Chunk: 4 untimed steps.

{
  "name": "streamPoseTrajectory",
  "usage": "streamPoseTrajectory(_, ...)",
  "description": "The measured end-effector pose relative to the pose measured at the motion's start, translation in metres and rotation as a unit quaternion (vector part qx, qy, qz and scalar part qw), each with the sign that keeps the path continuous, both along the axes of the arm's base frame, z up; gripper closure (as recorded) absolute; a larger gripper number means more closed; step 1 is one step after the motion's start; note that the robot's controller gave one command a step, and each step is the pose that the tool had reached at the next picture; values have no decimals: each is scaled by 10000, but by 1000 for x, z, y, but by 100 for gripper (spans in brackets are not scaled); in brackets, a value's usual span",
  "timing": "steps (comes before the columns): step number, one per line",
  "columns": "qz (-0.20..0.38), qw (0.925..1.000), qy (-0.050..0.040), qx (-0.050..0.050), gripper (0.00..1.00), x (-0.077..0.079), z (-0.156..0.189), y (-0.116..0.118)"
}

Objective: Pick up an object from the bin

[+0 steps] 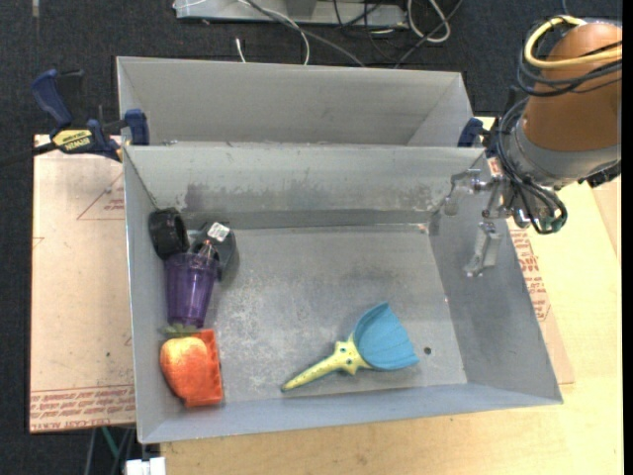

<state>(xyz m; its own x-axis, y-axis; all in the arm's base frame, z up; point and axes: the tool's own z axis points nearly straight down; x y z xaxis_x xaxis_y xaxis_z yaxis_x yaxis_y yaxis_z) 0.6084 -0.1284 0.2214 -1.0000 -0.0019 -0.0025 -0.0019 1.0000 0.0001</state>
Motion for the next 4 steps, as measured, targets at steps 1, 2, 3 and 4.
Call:
streamPoseTrajectory(1,0,10000,0,0,0,0,0,0)
streamPoseTrajectory(2,2,10000,14,17,0,-18,-55,41)
streamPoseTrajectory(3,-65,10000,-51,-5,0,0,-77,53)
streamPoseTrajectory(4,204,9998,-47,-5,0,-11,-87,64)
